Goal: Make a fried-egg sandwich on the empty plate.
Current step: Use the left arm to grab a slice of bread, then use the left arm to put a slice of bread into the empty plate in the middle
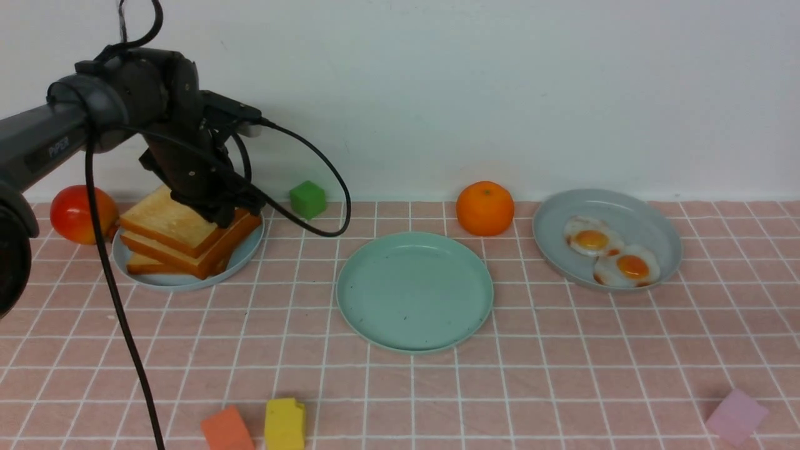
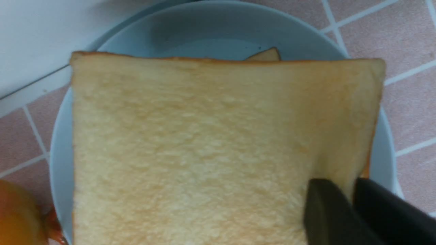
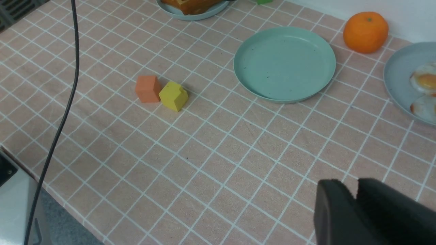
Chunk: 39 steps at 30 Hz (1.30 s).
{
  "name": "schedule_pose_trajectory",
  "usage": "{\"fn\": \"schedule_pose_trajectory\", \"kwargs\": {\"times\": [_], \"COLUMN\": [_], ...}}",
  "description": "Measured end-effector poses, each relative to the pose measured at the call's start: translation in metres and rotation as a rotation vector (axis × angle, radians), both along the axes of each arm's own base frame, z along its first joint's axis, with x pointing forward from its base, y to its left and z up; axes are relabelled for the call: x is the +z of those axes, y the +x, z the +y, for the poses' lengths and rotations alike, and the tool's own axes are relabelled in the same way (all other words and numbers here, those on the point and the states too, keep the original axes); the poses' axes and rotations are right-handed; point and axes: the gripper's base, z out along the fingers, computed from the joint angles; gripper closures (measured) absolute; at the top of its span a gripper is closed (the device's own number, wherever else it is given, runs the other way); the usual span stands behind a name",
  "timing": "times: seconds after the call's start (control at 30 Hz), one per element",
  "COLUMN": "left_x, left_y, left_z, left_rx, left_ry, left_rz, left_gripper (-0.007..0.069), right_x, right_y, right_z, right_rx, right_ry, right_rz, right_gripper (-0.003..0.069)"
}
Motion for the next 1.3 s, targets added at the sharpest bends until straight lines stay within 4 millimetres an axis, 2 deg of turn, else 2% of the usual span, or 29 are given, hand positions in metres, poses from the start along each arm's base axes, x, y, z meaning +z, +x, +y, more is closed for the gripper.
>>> {"fn": "schedule_pose_trajectory", "kwargs": {"times": [0.03, 0.1, 0.33, 0.57, 0.63, 0.7, 0.77, 0.8, 0.9, 1.0, 1.1, 1.3], "left_x": [0.0, 0.001, 0.017, 0.094, 0.114, 0.12, 0.115, 0.114, 0.08, 0.05, 0.032, 0.01], "left_y": [0.0, 0.0, -0.005, -0.031, -0.045, -0.053, -0.067, -0.068, -0.09, -0.098, -0.099, -0.094], "left_z": [0.0, -0.001, -0.002, -0.005, -0.022, -0.041, -0.08, -0.083, -0.153, -0.193, -0.214, -0.23], "left_rx": [0.0, 0.0, 0.004, 0.014, -0.021, -0.06, -0.141, -0.15, -0.306, -0.372, -0.411, -0.447], "left_ry": [0.0, -0.005, -0.021, -0.06, -0.072, -0.082, -0.102, -0.102, -0.099, -0.08, -0.047, -0.037], "left_rz": [0.001, 0.003, 0.012, -0.122, -0.15, -0.152, -0.118, -0.114, -0.023, -0.003, -0.029, -0.08], "left_gripper": [0.0617, 0.0634, 0.0637, 0.0637, 0.0637, 0.0637, 0.0637, 0.0637, 0.0637, 0.0637, 0.0637, 0.0637], "right_x": [0.0, 0.0, 0.0, 0.0, 0.0, -0.001, -0.002, -0.002, -0.002, -0.003, -0.004, -0.006], "right_y": [0.0, 0.0, 0.0, 0.0, 0.001, 0.001, 0.001, 0.001, 0.001, 0.0, 0.0, -0.002], "right_z": [0.0, 0.0, 0.0, 0.0, -0.001, -0.002, -0.003, -0.003, -0.003, -0.003, -0.003, -0.003], "right_rx": [0.0, 0.0, 0.0, -0.002, -0.008, -0.013, -0.017, -0.017, -0.016, -0.015, -0.013, -0.013], "right_ry": [0.0, 0.0, 0.0, -0.003, -0.014, -0.024, -0.036, -0.036, -0.042, -0.045, -0.048, -0.053], "right_rz": [0.0, 0.0, 0.0, -0.001, -0.004, -0.004, -0.003, -0.001, 0.004, 0.008, 0.021, 0.055], "right_gripper": [0.053, 0.0529, 0.0529, 0.0529, 0.0526, 0.0524, 0.0522, 0.0522, 0.0519, 0.0519, 0.0519, 0.0517]}}
